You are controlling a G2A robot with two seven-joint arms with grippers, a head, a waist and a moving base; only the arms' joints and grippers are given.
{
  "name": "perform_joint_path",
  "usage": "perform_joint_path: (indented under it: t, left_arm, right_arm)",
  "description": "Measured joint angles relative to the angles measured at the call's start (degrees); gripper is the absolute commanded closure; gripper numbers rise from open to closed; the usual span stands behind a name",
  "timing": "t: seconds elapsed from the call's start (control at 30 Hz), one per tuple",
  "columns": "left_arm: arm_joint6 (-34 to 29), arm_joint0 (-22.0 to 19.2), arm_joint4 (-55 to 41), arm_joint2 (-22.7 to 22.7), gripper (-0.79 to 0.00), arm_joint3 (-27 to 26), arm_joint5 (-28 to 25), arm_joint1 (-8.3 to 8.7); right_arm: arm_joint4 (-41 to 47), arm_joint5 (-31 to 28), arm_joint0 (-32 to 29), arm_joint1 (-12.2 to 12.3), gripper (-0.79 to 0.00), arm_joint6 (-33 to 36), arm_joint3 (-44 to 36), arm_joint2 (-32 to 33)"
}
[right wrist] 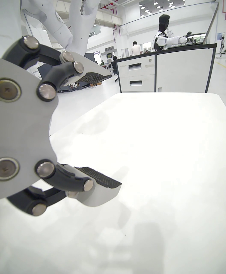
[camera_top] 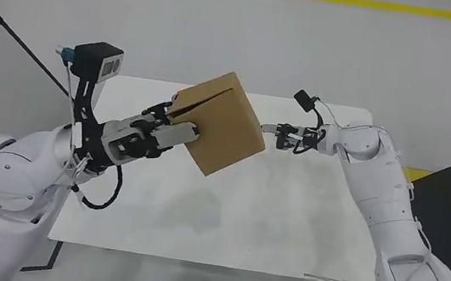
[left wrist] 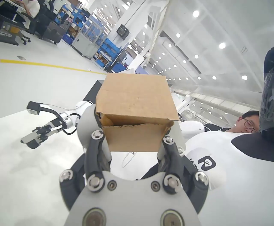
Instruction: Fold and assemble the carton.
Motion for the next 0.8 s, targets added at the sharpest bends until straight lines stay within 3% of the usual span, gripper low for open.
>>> perform_joint_path:
  t: [0.07, 0.17, 0.33, 0.4, 0.8]
  left_arm:
    - [0.09, 0.17, 1.24, 0.30, 0.000, 0.18, -1.06, -0.06]
    - [2.26, 0.66, -4.45, 1.58, 0.000, 1.45, -5.67, -0.50]
    - [-2.42, 0.89, -7.63, 3.04, 0.000, 4.39, -14.78, -0.65]
    - [-1.59, 1.41, -9.03, 3.65, 0.000, 5.35, -17.00, -0.85]
    - [-1.81, 1.24, -15.66, 6.59, 0.000, 8.04, -25.96, -1.61]
  right_arm:
    - [0.00, 0.00, 0.00, 0.00, -0.785, 0.00, 0.00, 0.00]
    - [0.00, 0.00, 0.00, 0.00, -0.785, 0.00, 0.00, 0.00]
    - [0.00, 0.00, 0.00, 0.00, -0.785, 0.00, 0.00, 0.00]
    - [0.00, 0.00, 0.00, 0.00, -0.785, 0.00, 0.00, 0.00]
    - [0.00, 0.00, 0.00, 0.00, -0.785, 0.00, 0.00, 0.00]
